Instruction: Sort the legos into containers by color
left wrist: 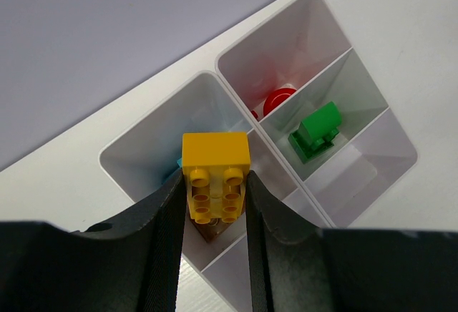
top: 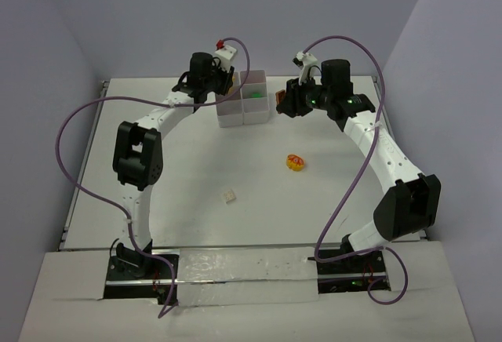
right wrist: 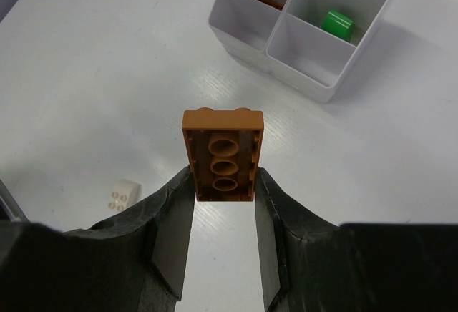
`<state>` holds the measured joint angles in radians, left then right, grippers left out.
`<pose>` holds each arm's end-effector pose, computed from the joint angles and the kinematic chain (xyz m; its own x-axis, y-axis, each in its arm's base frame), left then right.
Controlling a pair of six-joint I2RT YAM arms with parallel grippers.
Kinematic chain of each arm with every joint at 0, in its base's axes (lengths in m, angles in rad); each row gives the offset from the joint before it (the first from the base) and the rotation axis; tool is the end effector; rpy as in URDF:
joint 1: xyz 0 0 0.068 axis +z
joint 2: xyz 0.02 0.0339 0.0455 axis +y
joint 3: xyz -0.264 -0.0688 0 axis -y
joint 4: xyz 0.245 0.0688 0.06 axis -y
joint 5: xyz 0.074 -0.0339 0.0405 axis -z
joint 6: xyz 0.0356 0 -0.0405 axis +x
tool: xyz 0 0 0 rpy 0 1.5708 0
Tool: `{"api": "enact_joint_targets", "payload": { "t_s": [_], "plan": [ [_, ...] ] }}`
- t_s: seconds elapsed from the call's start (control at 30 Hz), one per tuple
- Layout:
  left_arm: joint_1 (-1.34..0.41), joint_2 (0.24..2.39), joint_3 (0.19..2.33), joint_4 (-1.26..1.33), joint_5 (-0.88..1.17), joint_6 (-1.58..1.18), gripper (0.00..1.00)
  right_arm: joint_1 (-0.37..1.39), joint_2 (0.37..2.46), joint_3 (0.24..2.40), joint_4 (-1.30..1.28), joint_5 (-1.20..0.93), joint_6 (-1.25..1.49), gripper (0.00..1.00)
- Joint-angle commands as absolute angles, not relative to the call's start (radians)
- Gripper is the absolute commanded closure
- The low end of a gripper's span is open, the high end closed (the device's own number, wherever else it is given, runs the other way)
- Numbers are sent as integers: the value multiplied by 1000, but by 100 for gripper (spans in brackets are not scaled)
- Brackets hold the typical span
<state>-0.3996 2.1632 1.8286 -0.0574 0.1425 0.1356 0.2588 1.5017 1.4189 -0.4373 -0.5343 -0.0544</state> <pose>0.4766 -0.2068 0.2670 -0.2803 0.2636 -0.9230 0.5489 0.8328 0.0712 0.3257 0.1050 0.3644 -0.4445 -0.1661 -0.8802 -0.6726 0.7109 0.2055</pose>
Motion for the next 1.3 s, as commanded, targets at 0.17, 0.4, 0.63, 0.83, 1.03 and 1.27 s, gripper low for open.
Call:
{"api": "enact_joint_targets", "payload": {
  "t_s": [0.17,0.4,0.63,0.83,1.03,1.27],
  "plan": [
    [-415,2153,1850,-31,151,140,65,252,1496,1433,-428,-541,-64,100],
    [-416,2151,1854,-30,157,137,66,252,1493,1431,-428,-540,-66,100],
    [-417,2147,1854,-35,161,137,67,253,1493,1431,-427,-540,-65,100],
    [-417,2136,1850,-37,172,137,69,252,1491,1426,-422,-540,-66,100],
    [-417,2129,1849,-41,176,137,69,252,1495,1429,-418,-538,-64,100],
    [-416,2117,1853,-52,188,130,69,252,1494,1428,-414,-534,-75,100]
  ]
}}
